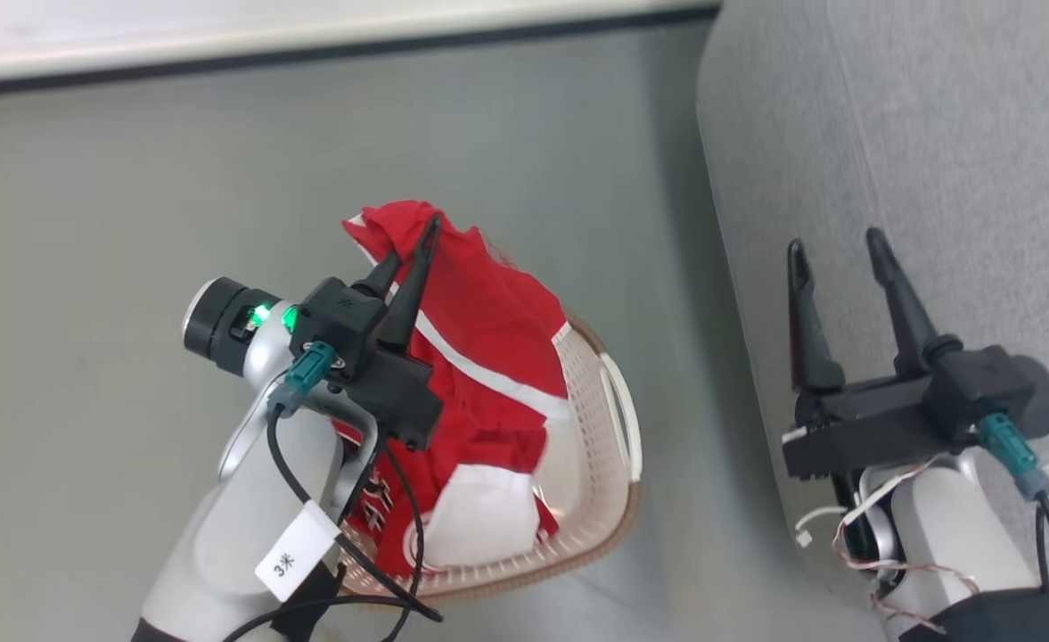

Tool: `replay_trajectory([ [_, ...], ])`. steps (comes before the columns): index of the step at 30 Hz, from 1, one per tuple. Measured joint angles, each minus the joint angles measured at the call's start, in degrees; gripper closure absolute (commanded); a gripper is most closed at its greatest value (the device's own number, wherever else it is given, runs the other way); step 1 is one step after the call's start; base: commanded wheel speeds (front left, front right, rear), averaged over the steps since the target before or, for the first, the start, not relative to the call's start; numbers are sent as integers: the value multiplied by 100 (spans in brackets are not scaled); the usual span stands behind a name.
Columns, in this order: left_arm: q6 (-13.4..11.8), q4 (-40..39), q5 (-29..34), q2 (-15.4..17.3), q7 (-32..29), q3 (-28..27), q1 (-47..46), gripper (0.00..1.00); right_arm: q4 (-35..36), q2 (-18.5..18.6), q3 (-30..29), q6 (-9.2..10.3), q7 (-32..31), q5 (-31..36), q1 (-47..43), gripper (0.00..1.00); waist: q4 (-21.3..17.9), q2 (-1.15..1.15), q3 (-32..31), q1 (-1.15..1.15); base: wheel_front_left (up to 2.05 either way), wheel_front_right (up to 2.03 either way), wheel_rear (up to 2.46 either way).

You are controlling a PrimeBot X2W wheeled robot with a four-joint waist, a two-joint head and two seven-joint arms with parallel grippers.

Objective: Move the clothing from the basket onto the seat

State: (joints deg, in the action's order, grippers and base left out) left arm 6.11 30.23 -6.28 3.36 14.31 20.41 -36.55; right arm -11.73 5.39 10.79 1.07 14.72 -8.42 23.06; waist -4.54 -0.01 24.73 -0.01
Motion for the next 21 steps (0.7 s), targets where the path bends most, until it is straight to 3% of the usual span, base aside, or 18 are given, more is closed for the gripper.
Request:
replay_trajectory([
  [13, 49, -73, -135, -57, 0, 140, -86, 100, -352, -3, 45, -121, -1, -2, -440, 0, 344, 0, -1078, 0, 0, 0, 0],
  [21, 54, 63, -236, -75, 0, 342, -93, 100, -630, -5, 305, -383, -1, -1, -614, 0, 498, 0, -1787, 0, 0, 0, 0],
])
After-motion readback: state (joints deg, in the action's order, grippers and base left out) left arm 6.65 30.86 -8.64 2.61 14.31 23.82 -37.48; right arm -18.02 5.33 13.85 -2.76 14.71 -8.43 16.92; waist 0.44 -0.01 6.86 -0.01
